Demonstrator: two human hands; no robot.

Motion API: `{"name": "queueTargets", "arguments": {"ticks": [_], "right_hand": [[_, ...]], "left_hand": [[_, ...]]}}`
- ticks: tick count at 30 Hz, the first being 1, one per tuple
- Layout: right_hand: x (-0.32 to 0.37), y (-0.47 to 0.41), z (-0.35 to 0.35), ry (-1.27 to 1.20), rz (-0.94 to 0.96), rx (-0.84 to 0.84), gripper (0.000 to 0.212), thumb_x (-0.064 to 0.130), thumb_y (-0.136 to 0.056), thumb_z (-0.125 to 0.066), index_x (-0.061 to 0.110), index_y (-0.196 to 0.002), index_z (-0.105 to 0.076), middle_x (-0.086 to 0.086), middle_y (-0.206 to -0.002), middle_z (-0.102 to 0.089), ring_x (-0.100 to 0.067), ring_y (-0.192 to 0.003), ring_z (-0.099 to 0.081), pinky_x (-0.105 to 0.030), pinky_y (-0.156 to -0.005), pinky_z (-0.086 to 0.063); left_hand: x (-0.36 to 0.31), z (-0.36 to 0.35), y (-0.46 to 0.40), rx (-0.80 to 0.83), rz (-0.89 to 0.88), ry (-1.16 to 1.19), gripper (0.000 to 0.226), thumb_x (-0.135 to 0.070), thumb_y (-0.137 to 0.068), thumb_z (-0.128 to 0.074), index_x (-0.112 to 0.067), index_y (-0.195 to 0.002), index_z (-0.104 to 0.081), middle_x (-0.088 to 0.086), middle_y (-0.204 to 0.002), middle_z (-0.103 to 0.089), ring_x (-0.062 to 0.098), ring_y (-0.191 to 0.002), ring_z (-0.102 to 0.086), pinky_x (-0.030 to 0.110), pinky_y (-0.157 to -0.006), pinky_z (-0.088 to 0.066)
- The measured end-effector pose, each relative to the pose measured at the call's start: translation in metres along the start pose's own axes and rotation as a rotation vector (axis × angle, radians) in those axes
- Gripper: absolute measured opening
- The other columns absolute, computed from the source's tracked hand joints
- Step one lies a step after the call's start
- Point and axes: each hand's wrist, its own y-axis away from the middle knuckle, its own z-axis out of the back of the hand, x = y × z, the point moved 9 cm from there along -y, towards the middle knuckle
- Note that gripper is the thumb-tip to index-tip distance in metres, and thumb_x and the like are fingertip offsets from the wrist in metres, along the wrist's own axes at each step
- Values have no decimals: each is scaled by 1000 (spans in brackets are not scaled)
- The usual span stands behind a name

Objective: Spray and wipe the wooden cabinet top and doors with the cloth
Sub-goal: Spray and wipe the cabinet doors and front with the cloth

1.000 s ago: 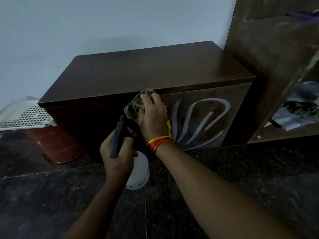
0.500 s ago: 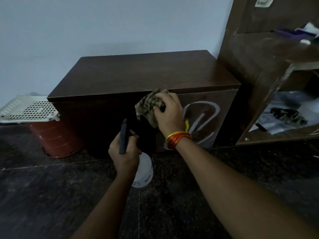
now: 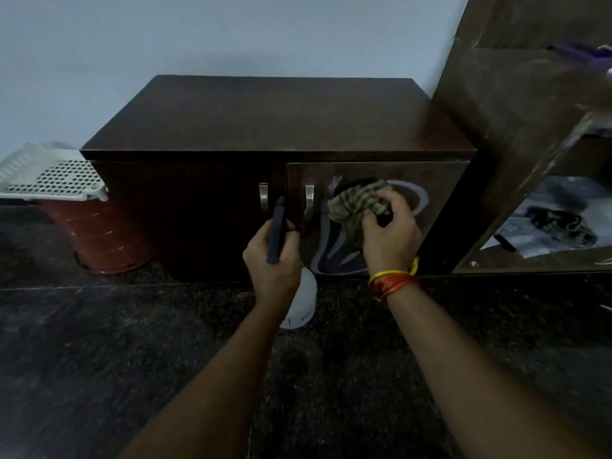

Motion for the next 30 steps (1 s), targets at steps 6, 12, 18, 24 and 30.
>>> {"name": "queueTargets", "arguments": {"ticks": [6, 12, 18, 24, 30], "right_hand": [[-40, 4, 40, -1, -139, -90, 32, 8, -83, -62, 14, -114, -62, -7, -120, -63, -23, -113, -57, -35, -96, -48], [-61, -7, 69, -20, -195, -127, 32, 9, -84, -62, 15, -116, -60, -8, -119, -61, -23, -111, -56, -40, -97, -48], [-82, -16, 83, -36, -246, -170, 32, 9, -87, -61, 13, -118, -60, -10, -122, -60, -24, -113, -56, -41, -97, -49], [-93, -13, 86, -38, -279, -200, 32, 9, -86, -62, 12, -118, -60, -11, -122, -60, -26, -113, -56, -43, -95, -50], [-97, -10, 84, -54, -301, -213, 32, 9, -83, -63, 15, -115, -62, -10, -118, -63, -24, -109, -59, -42, -94, -51]], "left_hand": [[-7, -30, 25, 74, -12, -6, 15, -20, -90, -56, -24, -75, -58, 24, -61, -50, 46, -53, -49, 54, -49, -45], [6, -65, 53, 149, 48, -18, 18, -12, -94, -57, -7, -77, -58, 26, -61, -46, 46, -52, -47, 54, -47, -41], [18, -74, 63, 159, 73, -50, 18, -7, -94, -57, -5, -76, -58, 28, -59, -47, 47, -52, -48, 52, -46, -42], [36, -67, 71, 177, 84, -103, 33, -7, -93, -57, -22, -65, -52, 18, -51, -44, 43, -49, -45, 44, -44, -37], [56, -63, 85, 243, 117, -137, 30, -7, -94, -57, -9, -65, -49, 24, -54, -44, 43, -47, -42, 44, -44, -36]]}}
